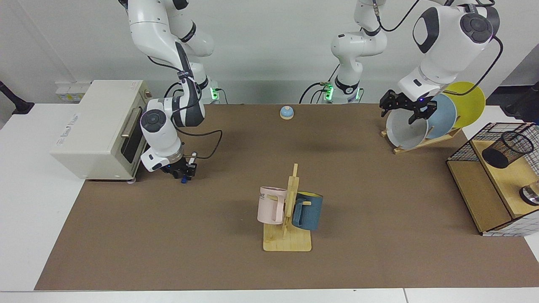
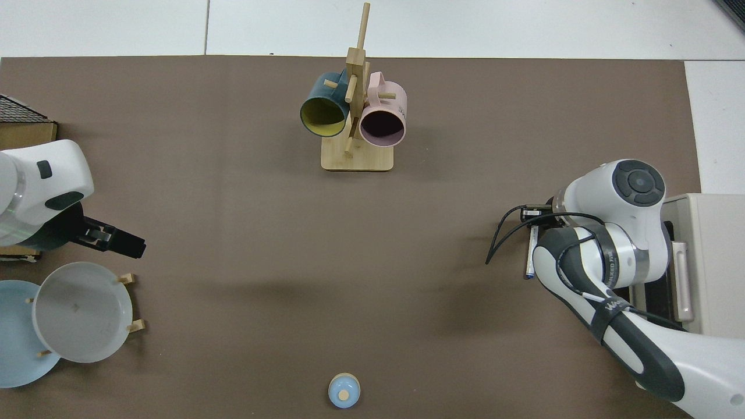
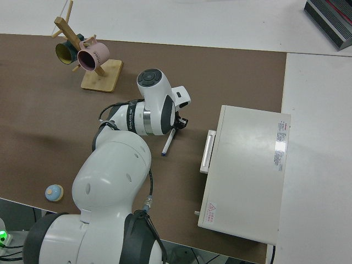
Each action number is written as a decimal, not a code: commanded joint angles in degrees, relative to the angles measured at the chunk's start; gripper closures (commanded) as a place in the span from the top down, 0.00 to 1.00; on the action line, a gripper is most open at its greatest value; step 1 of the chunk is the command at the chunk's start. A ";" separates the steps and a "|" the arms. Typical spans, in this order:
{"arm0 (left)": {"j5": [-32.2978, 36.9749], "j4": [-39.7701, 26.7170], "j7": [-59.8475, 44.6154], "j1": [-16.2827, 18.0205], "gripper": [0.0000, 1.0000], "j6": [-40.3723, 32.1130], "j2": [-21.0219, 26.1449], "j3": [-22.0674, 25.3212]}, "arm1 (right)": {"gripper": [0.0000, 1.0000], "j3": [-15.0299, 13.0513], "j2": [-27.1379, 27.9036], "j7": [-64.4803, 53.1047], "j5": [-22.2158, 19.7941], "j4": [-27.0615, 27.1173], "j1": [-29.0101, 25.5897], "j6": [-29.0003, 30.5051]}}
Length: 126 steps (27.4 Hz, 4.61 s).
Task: Put markers into pen holder
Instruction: 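Close the right gripper on the white marker and lift it, then carry the marker to the middle while the left gripper reaches toward it, then close the left gripper on the marker's free end beside the right gripper, then open the right gripper and withdraw while the left gripper pulls the marker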
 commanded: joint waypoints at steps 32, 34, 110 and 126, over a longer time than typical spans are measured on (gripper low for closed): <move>-3.60 3.66 27.92 -2.63 1.00 3.91 -1.59 -1.94 | 0.00 1.18 -7.92 20.34 13.77 15.86 6.50 -24.10; -3.69 3.66 30.21 -2.63 1.00 3.91 -1.68 -3.25 | 0.00 1.18 -8.62 23.50 15.61 17.01 7.29 -25.68; -14.24 -8.29 31.36 -22.49 0.00 20.96 -3.79 -8.10 | 0.47 1.27 -13.46 81.88 28.45 16.75 21.62 -21.56; -9.94 -8.29 27.32 -22.05 0.00 19.91 -3.79 -7.92 | 1.00 0.12 -16.62 50.10 23.80 17.71 15.48 -34.47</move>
